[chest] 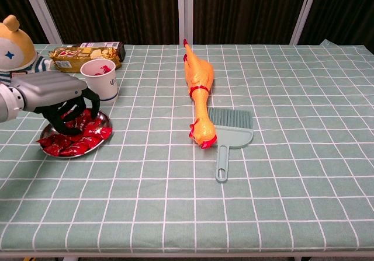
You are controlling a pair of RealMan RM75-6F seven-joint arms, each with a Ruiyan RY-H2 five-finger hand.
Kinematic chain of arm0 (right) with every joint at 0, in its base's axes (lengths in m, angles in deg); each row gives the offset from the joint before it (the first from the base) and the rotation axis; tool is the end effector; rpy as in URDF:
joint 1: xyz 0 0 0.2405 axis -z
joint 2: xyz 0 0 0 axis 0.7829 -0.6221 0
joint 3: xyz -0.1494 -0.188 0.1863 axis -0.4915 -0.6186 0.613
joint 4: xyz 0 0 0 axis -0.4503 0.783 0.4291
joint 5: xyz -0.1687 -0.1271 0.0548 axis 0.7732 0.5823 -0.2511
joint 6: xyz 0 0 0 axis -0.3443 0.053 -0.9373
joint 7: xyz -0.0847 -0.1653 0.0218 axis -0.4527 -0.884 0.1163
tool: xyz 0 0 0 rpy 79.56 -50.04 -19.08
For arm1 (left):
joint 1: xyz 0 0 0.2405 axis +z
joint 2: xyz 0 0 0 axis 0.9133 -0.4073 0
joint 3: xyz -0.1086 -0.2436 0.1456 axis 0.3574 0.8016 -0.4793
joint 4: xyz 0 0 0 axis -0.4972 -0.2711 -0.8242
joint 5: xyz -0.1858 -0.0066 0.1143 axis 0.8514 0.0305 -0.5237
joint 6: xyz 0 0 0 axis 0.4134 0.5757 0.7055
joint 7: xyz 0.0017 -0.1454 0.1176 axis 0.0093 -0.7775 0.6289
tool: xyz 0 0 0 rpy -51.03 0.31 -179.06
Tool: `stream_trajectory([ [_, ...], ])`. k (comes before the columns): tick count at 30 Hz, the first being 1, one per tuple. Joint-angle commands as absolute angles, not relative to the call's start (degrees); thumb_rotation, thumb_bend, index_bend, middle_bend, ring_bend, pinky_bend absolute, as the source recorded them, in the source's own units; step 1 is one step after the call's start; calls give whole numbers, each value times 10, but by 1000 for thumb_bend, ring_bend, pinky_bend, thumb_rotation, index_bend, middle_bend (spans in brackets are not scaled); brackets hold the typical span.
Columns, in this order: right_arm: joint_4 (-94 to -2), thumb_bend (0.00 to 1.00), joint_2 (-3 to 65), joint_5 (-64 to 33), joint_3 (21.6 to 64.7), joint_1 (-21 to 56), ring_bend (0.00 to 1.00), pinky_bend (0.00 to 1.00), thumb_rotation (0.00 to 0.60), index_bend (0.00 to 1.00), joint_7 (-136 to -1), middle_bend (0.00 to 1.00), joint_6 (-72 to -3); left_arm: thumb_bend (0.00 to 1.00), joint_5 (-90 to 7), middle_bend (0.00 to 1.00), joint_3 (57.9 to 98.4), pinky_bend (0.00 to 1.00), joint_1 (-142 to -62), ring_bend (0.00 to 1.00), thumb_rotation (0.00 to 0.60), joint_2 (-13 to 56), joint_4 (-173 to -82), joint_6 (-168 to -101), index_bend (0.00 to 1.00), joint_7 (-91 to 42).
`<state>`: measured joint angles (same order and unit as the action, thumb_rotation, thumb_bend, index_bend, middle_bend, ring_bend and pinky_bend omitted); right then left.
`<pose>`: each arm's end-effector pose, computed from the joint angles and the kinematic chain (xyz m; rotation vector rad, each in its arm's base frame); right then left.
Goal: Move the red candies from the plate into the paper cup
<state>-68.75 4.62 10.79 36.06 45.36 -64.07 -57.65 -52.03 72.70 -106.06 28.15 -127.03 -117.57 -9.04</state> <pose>-0.3389 -0.2366 0.2079 1.4385 -0.8931 0.9650 -0.2516 0.4032 -0.0636 -2.0341 -0.8467 -0.6468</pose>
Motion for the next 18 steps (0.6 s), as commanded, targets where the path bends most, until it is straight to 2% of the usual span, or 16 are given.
stream_trajectory([
  [1, -688, 101, 46, 107, 361, 454, 60, 300, 600, 170, -642, 273, -576, 283, -522, 828, 727, 965, -1061, 722, 600, 283, -1267, -1178, 502, -89],
  [18, -693, 101, 45, 107, 361, 451, 60, 302, 600, 170, -647, 273, -572, 289, -514, 830, 724, 963, -1058, 723, 600, 281, -1252, -1183, 508, -60],
])
